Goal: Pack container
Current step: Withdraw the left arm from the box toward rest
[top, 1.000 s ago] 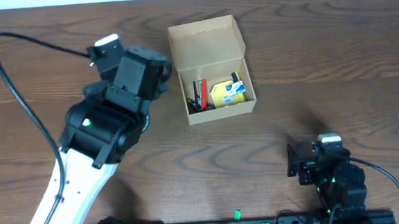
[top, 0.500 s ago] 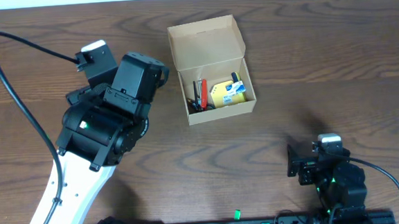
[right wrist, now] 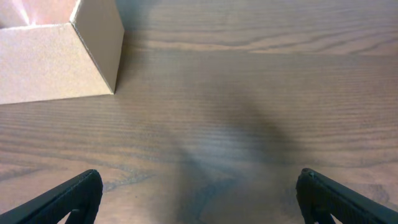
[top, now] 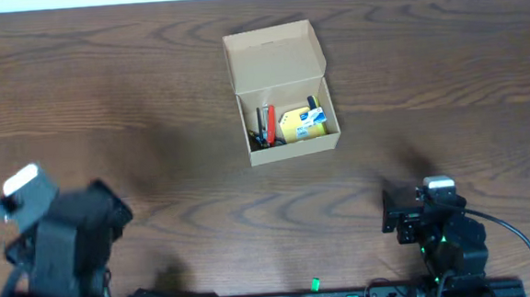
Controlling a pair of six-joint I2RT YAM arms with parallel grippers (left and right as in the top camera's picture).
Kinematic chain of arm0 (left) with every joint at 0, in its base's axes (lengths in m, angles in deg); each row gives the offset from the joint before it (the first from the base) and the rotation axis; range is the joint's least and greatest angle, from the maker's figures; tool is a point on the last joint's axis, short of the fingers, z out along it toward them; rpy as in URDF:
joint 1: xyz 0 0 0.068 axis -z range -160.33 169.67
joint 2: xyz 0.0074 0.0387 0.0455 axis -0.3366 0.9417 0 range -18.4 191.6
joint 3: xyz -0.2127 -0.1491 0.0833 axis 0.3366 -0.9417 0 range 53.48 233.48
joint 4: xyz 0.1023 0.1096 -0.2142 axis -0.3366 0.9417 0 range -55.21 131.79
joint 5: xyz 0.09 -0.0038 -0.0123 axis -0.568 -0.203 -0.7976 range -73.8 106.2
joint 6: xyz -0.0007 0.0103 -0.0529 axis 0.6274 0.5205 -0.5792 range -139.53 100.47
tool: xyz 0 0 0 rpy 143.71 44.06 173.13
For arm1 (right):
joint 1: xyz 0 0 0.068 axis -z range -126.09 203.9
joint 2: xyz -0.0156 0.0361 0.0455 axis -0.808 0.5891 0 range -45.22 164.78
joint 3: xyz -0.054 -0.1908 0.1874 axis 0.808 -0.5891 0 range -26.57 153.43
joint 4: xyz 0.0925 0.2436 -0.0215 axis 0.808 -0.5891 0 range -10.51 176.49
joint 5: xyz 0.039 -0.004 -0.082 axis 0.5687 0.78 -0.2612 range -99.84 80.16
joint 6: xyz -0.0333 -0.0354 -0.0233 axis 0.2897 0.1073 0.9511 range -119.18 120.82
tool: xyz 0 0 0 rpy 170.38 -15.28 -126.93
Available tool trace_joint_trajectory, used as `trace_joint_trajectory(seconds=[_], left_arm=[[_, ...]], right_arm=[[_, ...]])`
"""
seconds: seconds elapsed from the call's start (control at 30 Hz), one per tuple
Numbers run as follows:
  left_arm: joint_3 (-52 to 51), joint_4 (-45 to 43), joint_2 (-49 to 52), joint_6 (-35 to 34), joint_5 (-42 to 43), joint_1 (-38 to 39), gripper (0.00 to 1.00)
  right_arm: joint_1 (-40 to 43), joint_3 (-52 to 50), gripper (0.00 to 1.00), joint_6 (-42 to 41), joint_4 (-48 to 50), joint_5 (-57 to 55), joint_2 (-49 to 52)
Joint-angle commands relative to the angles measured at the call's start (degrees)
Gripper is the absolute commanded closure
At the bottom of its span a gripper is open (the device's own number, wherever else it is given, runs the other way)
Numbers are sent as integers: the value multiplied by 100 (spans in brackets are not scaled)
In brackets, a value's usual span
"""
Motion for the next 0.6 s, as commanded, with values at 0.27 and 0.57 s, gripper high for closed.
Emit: trace_joint_trajectory(seconds=[0.27,0.57], left_arm=[[-1545,-2723,1047,313,1969,-39,5],[-944,-3696,2916,55,3338,-704,5]], right_arm=[[26,636,1,-1781,885,1198,529],[26,2900,1,-1244,1126,1088,4044]])
